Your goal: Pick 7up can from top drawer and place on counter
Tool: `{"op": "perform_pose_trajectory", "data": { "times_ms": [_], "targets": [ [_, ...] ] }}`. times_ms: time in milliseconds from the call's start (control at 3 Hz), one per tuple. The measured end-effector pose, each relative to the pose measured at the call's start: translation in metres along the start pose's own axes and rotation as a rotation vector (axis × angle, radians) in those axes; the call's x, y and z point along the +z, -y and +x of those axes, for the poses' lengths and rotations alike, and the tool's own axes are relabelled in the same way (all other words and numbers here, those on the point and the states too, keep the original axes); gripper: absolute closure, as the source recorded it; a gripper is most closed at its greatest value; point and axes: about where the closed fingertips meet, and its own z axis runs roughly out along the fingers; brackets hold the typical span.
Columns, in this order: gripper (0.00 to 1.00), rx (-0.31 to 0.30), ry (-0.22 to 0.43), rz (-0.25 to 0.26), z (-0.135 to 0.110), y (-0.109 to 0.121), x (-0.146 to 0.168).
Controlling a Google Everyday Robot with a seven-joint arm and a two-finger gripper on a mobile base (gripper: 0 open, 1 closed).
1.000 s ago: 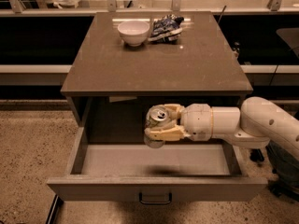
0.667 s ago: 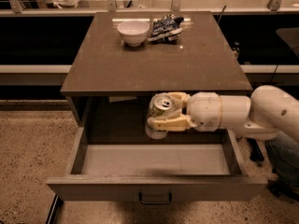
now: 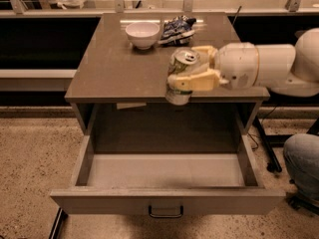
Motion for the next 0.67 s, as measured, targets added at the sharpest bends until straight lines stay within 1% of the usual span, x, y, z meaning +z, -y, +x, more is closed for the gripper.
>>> {"op": "perform_pose_trajectory", "data": {
  "times_ms": [333,667],
  "targets": [
    [1.00,0.052,-0.049,0.079,-0.004,0.049,-0.001],
    [1.00,0.082,-0.100,0.201,0.010,0.091,0.004]
  ]
}}
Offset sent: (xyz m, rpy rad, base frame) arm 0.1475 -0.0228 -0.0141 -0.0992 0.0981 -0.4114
